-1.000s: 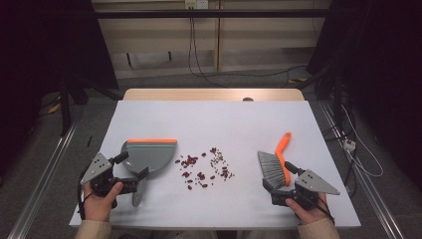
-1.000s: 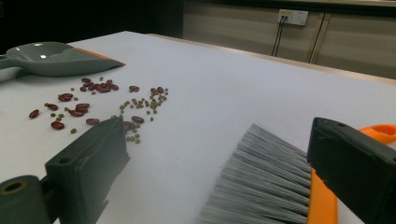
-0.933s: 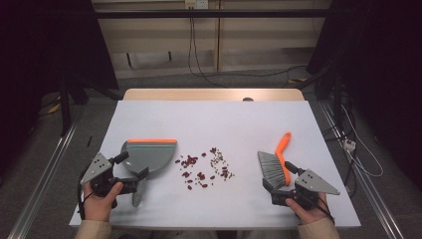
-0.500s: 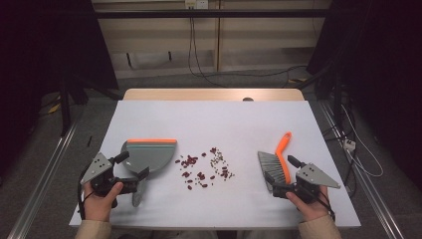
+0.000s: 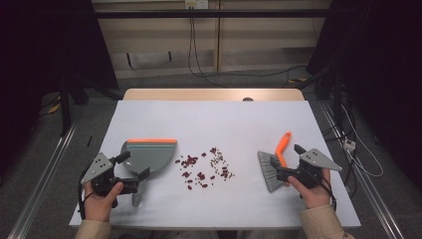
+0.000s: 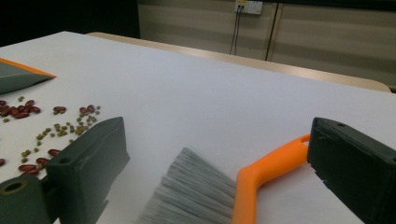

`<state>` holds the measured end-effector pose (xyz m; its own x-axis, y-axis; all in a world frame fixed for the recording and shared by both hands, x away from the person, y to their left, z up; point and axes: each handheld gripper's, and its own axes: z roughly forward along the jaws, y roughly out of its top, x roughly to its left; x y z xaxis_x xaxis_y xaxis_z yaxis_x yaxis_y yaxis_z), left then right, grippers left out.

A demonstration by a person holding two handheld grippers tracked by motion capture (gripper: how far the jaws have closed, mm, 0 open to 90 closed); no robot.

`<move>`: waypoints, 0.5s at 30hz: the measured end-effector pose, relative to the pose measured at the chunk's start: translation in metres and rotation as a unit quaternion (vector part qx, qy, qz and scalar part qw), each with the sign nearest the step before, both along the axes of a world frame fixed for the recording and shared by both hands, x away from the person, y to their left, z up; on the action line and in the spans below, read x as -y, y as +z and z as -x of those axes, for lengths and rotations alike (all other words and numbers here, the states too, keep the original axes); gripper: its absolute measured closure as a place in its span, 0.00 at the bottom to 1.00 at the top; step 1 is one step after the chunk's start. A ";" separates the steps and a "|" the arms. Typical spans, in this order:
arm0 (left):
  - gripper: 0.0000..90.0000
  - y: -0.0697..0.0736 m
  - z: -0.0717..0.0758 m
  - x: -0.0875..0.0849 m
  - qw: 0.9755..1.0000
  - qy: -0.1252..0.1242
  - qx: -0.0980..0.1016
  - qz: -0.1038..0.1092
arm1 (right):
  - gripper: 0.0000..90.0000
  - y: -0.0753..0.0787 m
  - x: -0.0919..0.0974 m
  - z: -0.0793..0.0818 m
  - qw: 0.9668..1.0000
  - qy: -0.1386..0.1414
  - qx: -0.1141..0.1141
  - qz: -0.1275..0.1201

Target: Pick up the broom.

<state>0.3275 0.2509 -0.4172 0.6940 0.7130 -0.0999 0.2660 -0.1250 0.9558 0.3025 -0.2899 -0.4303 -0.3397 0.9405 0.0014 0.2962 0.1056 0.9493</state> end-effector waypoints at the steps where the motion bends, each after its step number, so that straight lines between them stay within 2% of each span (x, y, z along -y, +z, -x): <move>1: 0.05 0.000 0.000 0.000 1.000 0.000 -0.001 0.001 | 0.06 0.000 0.000 -0.003 1.000 -0.002 -0.004 0.002; 5: 0.05 -0.001 0.000 0.000 1.000 -0.001 -0.002 0.001 | 0.06 -0.001 0.002 -0.010 1.000 -0.011 -0.014 0.013; 8: 0.05 -0.001 0.000 0.001 1.000 -0.003 -0.003 0.002 | 0.05 -0.001 0.004 -0.021 0.999 -0.034 -0.037 0.018; 10: 0.05 -0.001 0.000 0.001 1.000 -0.003 -0.003 0.003 | 0.05 -0.002 0.004 -0.024 0.998 -0.039 -0.041 0.020; 11: 0.05 -0.001 0.000 0.000 1.000 -0.004 -0.003 0.003 | 0.05 -0.003 0.006 -0.031 0.997 -0.051 -0.049 0.023; 12: 0.05 -0.001 0.001 0.000 1.000 -0.004 -0.003 0.003 | 0.05 -0.003 0.006 -0.031 0.997 -0.051 -0.049 0.023; 15: 0.05 -0.001 0.000 0.000 1.000 -0.005 -0.003 0.004 | 0.06 -0.006 0.009 -0.043 0.994 -0.069 -0.075 0.027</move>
